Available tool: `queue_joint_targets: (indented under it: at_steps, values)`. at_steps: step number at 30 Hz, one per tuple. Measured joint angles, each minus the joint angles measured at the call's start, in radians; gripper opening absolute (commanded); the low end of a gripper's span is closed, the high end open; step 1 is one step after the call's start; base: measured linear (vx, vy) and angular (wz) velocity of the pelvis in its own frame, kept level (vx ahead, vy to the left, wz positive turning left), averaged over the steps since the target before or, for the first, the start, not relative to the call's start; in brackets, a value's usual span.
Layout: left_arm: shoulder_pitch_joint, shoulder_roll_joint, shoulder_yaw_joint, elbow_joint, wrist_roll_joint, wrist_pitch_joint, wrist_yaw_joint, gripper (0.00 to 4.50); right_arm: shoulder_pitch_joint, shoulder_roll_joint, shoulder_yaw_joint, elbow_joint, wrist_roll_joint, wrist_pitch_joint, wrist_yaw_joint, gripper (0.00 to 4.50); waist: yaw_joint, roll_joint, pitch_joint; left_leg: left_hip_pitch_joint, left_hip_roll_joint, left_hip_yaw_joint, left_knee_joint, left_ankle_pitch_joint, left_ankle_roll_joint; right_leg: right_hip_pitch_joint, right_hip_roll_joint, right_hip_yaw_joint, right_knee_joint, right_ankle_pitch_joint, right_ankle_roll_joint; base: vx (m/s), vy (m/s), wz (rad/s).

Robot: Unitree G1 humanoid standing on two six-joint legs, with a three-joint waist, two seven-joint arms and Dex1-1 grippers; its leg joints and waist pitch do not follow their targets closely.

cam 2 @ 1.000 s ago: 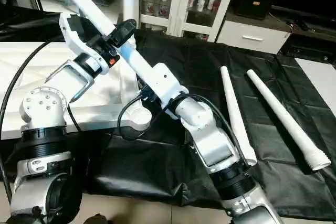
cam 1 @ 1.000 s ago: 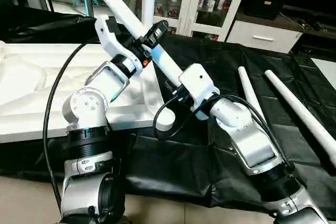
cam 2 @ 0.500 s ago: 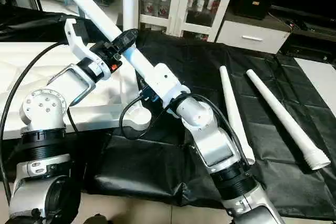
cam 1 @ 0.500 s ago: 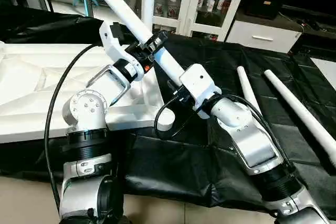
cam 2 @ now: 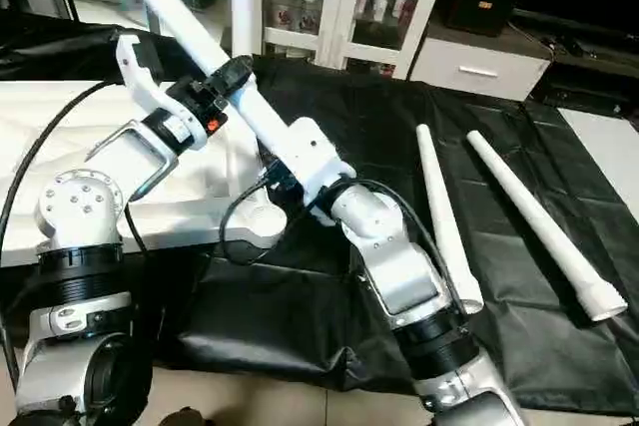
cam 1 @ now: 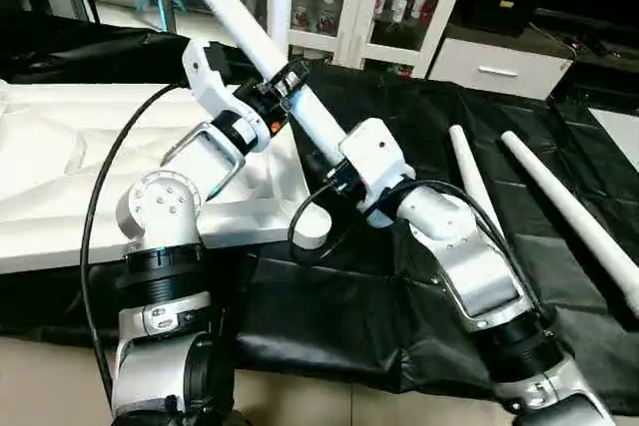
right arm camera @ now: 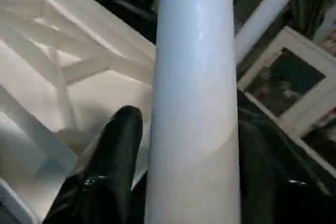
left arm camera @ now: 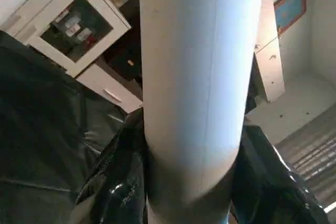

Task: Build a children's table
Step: Pick table leg

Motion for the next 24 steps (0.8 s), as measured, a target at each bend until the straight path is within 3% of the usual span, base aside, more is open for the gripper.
queue_joint_targets:
  at_steps: [3,8,12,14,18,24]
  values:
    - [-0.003,0.024,-0.003,0.0,0.0,-0.001,-0.016,1.74,0.028,0.008,-0.064,-0.066,0.132,0.045,0.08,3.06,0.002,0.001,0.0,0.0,0.0,0.0,0.0,0.0,0.001,0.0,0.0,0.0,-0.001,0.0,0.0,0.0,0.0,0.0]
    - [-0.009,0.072,-0.017,0.0,0.0,-0.003,-0.057,1.74,0.03,-0.083,-0.185,-0.15,0.362,0.143,0.27,3.1,0.004,-0.001,-0.001,0.001,0.0,0.0,0.001,-0.001,0.001,0.003,0.0,0.0,-0.001,0.0,0.0,0.0,0.0,0.0]
    - [-0.01,0.168,-0.122,-0.045,0.001,0.071,-0.182,1.74,-0.042,-0.203,-0.319,-0.105,0.507,0.301,0.392,3.44,0.006,-0.001,-0.001,0.001,0.0,0.0,0.003,-0.001,0.001,0.003,0.0,0.0,0.0,0.001,0.0,0.0,0.0,0.0]
    - [-0.01,0.195,-0.168,-0.073,0.002,0.087,-0.236,1.74,-0.074,-0.263,-0.347,-0.081,0.54,0.347,0.452,3.63,0.008,-0.002,-0.001,0.002,0.0,0.0,0.003,-0.001,0.001,0.004,0.0,0.0,0.0,0.001,0.0,0.0,0.0,0.0]
    - [-0.023,0.234,-0.265,-0.098,0.003,0.109,-0.34,1.74,-0.101,-0.333,-0.311,0.0,0.564,0.403,0.569,3.92,0.007,-0.003,-0.002,0.002,0.0,0.001,0.003,0.0,0.001,0.004,0.0,0.0,0.0,0.001,0.0,0.0,0.0,0.0]
    - [-0.072,0.272,-0.338,-0.119,0.008,0.114,-0.44,1.74,-0.099,-0.379,-0.173,0.021,0.541,0.448,0.698,4.43,0.007,-0.01,-0.001,0.002,0.001,0.001,0.003,0.0,0.002,0.003,0.0,0.0,0.0,0.001,-0.001,0.0,0.0,0.0]
